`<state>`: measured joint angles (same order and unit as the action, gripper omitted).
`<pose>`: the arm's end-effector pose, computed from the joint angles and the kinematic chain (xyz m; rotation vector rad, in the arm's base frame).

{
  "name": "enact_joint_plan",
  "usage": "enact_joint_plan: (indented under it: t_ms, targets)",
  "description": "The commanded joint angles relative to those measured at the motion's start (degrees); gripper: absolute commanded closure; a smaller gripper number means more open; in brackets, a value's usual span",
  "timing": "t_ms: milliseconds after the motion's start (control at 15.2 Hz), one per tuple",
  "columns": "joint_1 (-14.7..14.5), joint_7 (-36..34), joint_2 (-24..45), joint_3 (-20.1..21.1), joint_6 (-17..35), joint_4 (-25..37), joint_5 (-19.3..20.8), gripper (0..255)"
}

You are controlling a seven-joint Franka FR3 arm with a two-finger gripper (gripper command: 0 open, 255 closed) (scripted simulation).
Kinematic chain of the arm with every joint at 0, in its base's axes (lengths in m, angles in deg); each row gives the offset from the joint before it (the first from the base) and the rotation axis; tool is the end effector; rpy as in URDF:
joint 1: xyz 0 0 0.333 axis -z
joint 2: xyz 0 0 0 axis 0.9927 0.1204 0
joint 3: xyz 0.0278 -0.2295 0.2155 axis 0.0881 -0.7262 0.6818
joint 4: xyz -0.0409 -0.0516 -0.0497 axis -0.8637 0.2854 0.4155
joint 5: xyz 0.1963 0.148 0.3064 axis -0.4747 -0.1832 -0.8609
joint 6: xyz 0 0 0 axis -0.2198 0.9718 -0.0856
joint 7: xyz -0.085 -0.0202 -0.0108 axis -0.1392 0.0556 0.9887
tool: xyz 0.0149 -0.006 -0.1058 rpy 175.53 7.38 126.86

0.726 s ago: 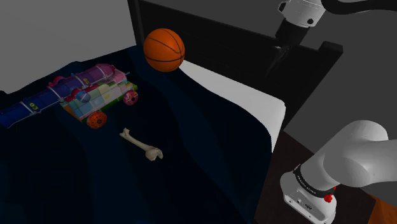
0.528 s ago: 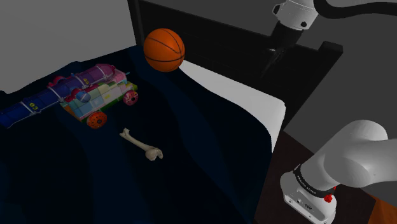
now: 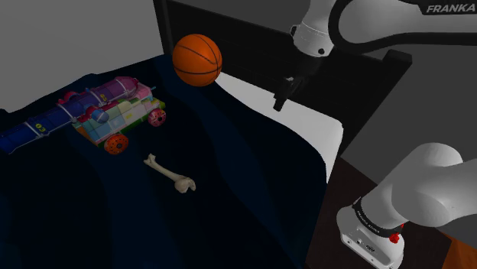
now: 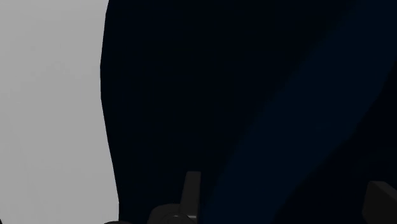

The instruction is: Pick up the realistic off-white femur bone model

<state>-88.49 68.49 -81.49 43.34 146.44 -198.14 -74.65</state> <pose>0.3657 0.1126 0.5312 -3.0269 -0.3330 -0.1350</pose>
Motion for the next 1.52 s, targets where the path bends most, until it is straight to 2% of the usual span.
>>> enact_joint_plan:
  t_ms: [0,396,726,1056,1452]
  targets:
    - [-0.90,-1.37,2.90,2.01,2.91,0.44,-0.82,0]
    - [-2.85,-5.27,12.30,7.54,10.47,3.36,-1.56,0]
    - [-4.01,-9.25,21.17,11.98,15.97,7.47,-0.05,0]
    - [-5.27,-14.31,30.87,15.81,20.37,13.08,3.99,0]
    - [-8.49,-21.38,43.34,18.23,23.52,21.88,11.66,0]
